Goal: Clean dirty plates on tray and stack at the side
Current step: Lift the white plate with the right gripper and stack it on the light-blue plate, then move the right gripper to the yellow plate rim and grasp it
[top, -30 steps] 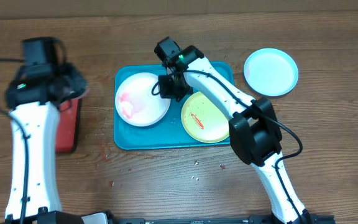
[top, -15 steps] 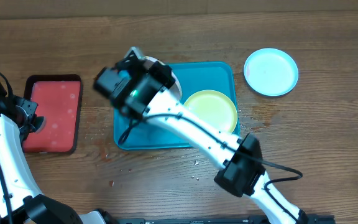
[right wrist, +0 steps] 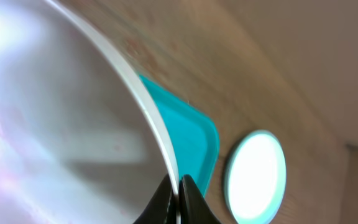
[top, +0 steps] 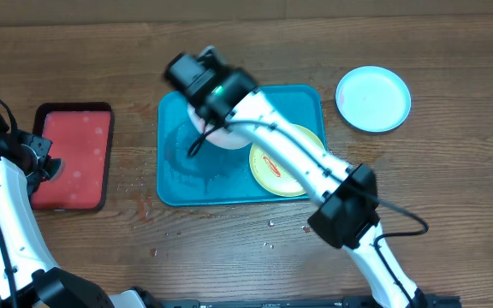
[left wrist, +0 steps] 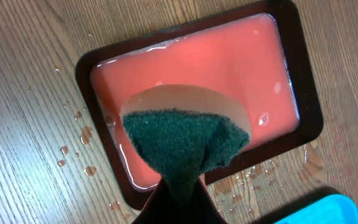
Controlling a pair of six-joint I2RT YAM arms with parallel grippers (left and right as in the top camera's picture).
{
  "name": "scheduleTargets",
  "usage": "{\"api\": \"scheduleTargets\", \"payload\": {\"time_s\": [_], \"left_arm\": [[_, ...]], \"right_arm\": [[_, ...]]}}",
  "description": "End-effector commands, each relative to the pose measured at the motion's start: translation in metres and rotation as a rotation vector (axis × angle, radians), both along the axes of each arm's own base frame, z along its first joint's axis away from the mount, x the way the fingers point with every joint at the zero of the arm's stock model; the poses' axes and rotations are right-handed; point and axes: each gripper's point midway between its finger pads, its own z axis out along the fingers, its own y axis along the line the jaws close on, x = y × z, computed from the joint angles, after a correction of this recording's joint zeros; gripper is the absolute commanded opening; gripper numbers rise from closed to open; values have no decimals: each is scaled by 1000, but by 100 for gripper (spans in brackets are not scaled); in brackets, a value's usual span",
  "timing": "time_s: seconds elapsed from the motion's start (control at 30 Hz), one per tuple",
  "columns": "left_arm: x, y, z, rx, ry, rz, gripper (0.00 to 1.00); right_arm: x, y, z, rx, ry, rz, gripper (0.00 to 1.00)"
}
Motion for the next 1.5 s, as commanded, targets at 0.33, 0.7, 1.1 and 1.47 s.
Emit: {"api": "scheduleTargets", "payload": {"time_s": [0.33, 0.7, 1.1, 1.47], "left_arm": [[3, -1, -3, -9, -4, 2, 4], [6, -2, -2, -19, -20, -5, 4], [8, -4, -3, -18, -19, -12, 4], [10, -3, -4, -13, -21, -19, 4]], "right_arm": [[32, -99, 51, 346, -55, -381, 4], [33, -317, 14, 744, 204, -926, 4], [24, -360, -63, 727, 275, -1060, 4], [16, -356, -85, 736, 297, -1075, 73]]}}
